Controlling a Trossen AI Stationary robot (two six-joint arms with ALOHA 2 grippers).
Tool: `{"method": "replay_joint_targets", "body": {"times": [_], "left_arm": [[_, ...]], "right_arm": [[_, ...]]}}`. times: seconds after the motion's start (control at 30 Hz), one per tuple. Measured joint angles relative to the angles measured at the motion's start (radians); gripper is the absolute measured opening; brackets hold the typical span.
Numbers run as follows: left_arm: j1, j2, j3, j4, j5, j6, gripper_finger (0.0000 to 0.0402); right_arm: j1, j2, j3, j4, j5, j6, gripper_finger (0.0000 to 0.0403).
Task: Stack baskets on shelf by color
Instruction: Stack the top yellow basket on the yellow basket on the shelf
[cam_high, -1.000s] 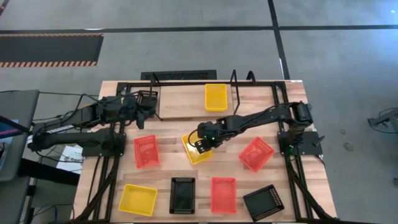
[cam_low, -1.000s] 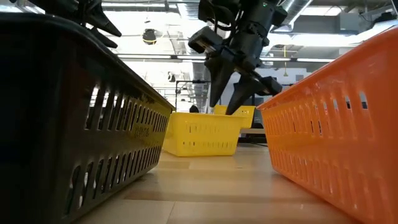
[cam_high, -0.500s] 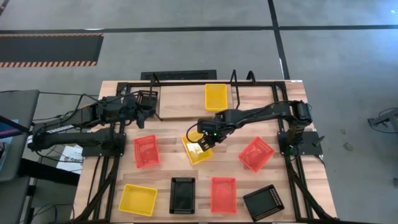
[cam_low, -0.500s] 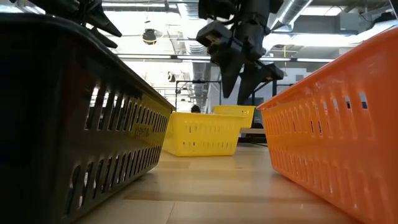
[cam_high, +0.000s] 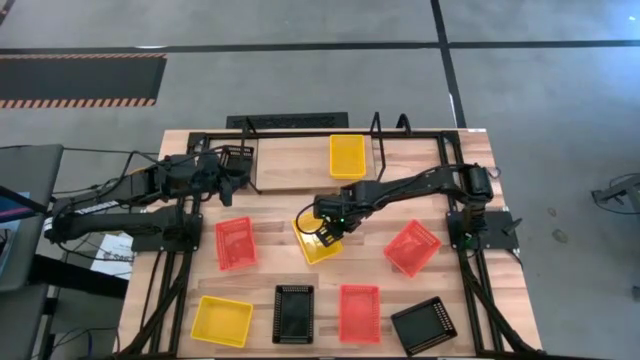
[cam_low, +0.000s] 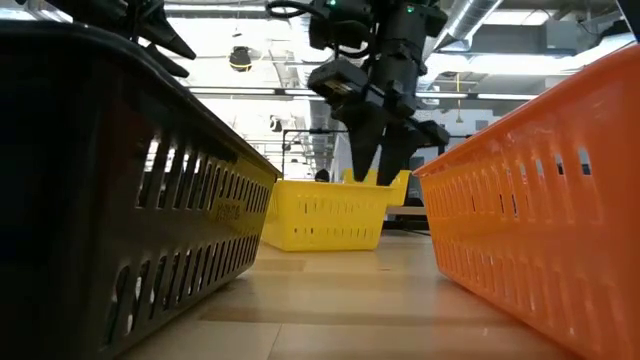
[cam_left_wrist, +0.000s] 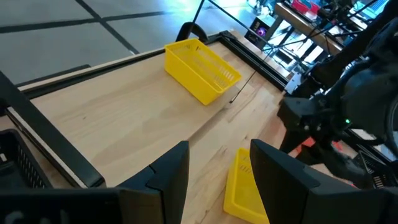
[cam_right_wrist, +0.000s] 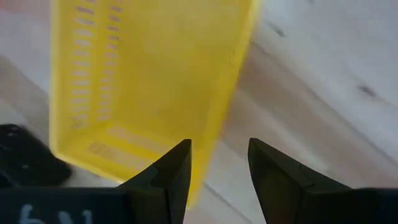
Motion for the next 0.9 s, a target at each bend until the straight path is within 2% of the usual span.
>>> {"method": "replay_joint_targets", "body": {"times": [0.33,0.43,0.6,0.63,0.77,0.9], "left_arm": [[0.000,0.000,0.000,0.000,0.000,-0.002,0.0158],[0.000,0.000,0.000,0.000,0.001,-0.004,0.0158],[0.000,0.000,0.000,0.000,0.000,-0.004,0.0158],[0.000,0.000,0.000,0.000,0.000,-0.004,0.0158],[0.000,0.000,0.000,0.000,0.000,-0.004,0.0158],[0.000,0.000,0.000,0.000,0.000,-0.004,0.0158]], "right_arm": [[-0.001,0.054,0.003,0.033,-0.010,0.005,0.0169],[-0.005,0.058,0.000,0.009,-0.032,0.007,0.0139],[-0.011,0.057,0.001,0.016,-0.035,-0.003,0.0028],[-0.013,0.057,0.001,0.018,-0.037,-0.012,0.0018],[-0.011,0.057,0.005,0.045,-0.052,-0.016,0.0011],[-0.003,0.043,0.101,0.048,-0.056,-0.043,0.0006]]}}
